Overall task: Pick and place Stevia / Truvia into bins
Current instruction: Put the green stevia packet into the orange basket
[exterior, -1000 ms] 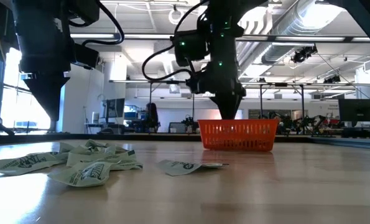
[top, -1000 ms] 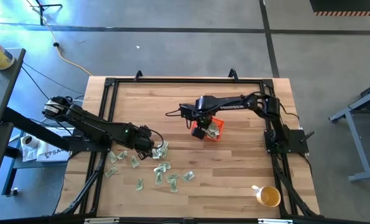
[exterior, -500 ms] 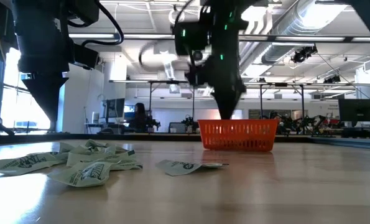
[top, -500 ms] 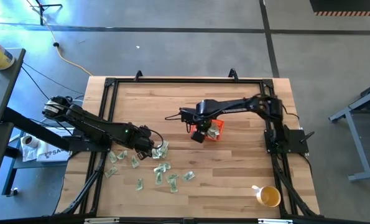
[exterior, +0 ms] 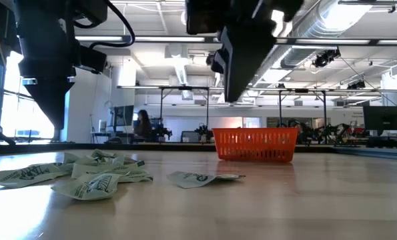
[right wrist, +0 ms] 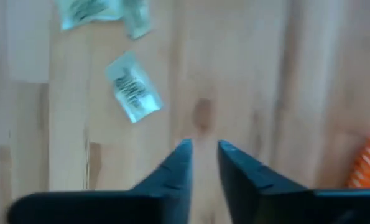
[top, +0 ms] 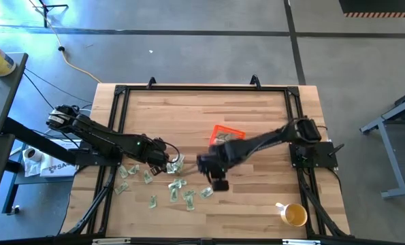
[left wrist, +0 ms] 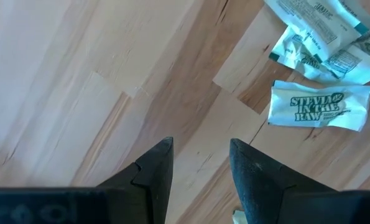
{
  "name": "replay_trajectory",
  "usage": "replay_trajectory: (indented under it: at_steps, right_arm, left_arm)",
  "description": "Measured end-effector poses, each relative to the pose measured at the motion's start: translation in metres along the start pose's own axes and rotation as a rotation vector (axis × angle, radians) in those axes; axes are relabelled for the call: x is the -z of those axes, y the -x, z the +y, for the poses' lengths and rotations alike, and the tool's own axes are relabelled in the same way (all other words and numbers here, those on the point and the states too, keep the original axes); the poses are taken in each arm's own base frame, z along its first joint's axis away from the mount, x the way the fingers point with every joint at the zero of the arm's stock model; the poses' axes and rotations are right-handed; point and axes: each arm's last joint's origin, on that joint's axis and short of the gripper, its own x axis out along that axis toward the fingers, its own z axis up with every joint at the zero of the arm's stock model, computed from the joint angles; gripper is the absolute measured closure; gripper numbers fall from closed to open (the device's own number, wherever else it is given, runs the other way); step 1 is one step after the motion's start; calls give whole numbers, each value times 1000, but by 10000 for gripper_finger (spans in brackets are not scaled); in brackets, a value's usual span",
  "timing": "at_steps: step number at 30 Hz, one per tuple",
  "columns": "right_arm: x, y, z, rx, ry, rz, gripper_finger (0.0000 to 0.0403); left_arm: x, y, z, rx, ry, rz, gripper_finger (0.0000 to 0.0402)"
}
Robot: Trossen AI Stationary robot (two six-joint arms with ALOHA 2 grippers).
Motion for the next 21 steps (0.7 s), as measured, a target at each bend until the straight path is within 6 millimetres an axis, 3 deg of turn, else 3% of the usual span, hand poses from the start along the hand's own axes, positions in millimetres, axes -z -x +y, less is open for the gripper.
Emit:
replay_trajectory:
  at_steps: [7,10,14,21]
  right_arm:
    - [3,-37,49,49,204,-36,174]
    - [4,-52,67,53,273,-66,129]
    - [4,-63,82,122,310,-137,114]
    - [3,-84,82,170,303,-140,140]
  left_arm:
    - [-1,0,-1,11,1,-9,211]
    - [-1,0,-1,8,-9,-5,211]
    - [1,0,0,21,-14,32,211]
    - [11,14,-1,60,-14,11,211]
